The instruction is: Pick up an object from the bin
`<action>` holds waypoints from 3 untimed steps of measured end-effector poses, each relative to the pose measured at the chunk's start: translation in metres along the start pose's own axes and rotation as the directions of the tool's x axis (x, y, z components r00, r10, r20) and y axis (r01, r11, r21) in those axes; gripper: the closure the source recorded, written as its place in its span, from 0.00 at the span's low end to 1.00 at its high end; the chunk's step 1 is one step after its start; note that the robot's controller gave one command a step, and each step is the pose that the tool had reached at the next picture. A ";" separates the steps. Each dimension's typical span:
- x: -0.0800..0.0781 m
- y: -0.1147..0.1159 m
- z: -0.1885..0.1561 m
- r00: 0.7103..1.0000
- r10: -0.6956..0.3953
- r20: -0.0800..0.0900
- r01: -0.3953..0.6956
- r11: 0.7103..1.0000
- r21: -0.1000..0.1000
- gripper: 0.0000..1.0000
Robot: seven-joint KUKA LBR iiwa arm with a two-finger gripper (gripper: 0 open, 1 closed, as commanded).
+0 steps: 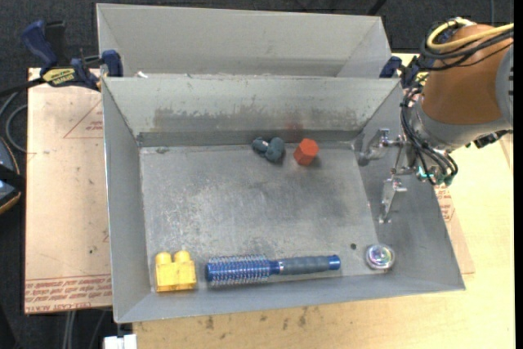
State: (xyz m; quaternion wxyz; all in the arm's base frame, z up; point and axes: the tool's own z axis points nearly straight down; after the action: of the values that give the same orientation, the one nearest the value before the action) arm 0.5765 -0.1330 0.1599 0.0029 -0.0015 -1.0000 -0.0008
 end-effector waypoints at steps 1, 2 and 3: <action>0.063 0.065 0.055 0.986 -0.166 0.002 0.166 0.986 -0.002 0.00; 0.085 0.094 0.084 0.970 -0.241 0.029 0.241 0.970 0.013 0.00; 0.086 0.156 0.078 0.906 -0.423 0.019 0.423 0.906 0.007 0.00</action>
Offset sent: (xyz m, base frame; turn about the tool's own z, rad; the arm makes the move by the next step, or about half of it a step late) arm -0.0619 0.0622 -0.0523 -0.1662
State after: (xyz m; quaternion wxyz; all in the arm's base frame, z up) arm 0.4904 0.0236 0.0830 -0.0074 0.2151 -0.9766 -0.0001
